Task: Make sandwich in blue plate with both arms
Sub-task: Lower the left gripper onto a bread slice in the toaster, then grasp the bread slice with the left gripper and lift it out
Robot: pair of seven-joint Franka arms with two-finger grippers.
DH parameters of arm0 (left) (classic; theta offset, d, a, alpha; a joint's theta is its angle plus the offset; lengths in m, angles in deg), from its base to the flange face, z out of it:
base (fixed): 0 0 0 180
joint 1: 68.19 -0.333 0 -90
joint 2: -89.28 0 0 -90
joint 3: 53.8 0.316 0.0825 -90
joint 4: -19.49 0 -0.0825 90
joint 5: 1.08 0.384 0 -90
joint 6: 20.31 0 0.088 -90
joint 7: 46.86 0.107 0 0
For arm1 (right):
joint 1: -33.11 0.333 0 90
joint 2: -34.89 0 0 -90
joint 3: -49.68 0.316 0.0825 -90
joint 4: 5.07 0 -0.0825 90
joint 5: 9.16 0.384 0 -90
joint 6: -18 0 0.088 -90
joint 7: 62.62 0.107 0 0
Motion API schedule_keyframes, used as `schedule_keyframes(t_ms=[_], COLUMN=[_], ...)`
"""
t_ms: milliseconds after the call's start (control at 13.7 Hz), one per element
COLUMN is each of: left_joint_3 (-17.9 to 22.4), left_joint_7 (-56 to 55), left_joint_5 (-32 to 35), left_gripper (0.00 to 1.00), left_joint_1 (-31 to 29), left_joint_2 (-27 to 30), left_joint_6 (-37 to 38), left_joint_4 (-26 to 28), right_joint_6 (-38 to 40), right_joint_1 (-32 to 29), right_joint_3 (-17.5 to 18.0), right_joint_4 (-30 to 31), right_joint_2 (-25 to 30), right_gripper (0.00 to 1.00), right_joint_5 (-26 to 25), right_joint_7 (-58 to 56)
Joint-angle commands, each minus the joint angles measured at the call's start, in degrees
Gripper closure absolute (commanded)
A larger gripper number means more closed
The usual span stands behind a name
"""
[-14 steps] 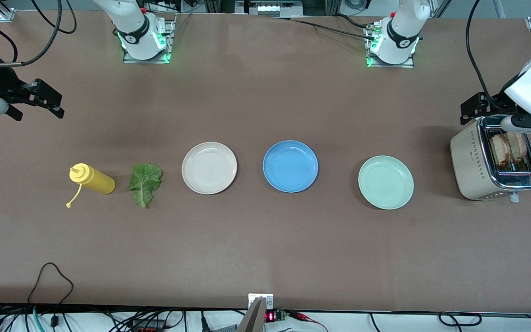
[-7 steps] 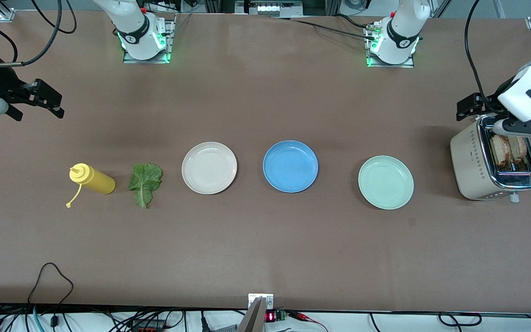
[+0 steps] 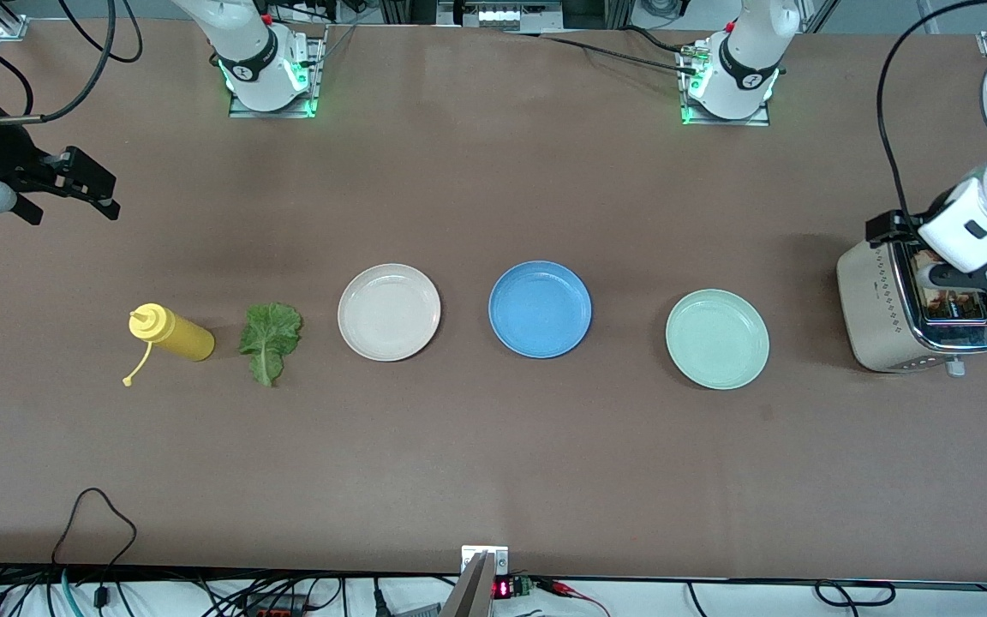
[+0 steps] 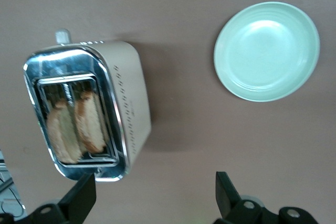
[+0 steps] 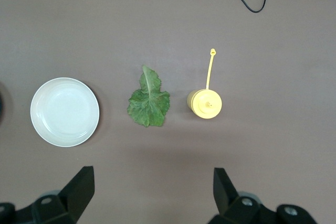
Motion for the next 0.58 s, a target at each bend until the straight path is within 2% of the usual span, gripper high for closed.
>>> schedule_keyframes(t_ms=[0,146,218,509], left_joint_3=[-0.1,-0.1,-0.1,-0.1], left_joint_7=[5.7,6.2,6.2,6.3], left_joint_5=[1.4,1.4,1.6,5.4], left_gripper=[0.0,0.0,0.04,0.27], left_joint_1=[-4.0,-5.8,-5.9,-5.9], left_joint_2=[-2.7,-4.2,-4.7,-5.1], left_joint_6=[-3.6,-7.3,-9.0,-9.7], left_joint_4=[-0.2,0.7,1.2,4.2], right_joint_6=[0.7,0.7,0.7,0.7], right_joint_1=[-0.2,-0.2,-0.2,-0.2], right_joint_3=[0.3,0.3,0.3,0.2], right_joint_4=[-0.3,-0.3,-0.3,-0.3], right_joint_2=[0.5,0.5,0.5,0.5], right_gripper=[0.0,0.0,0.0,0.0], right_joint_5=[-0.3,-0.3,-0.4,-0.4], right_joint_7=[-0.3,-0.3,-0.4,-0.5])
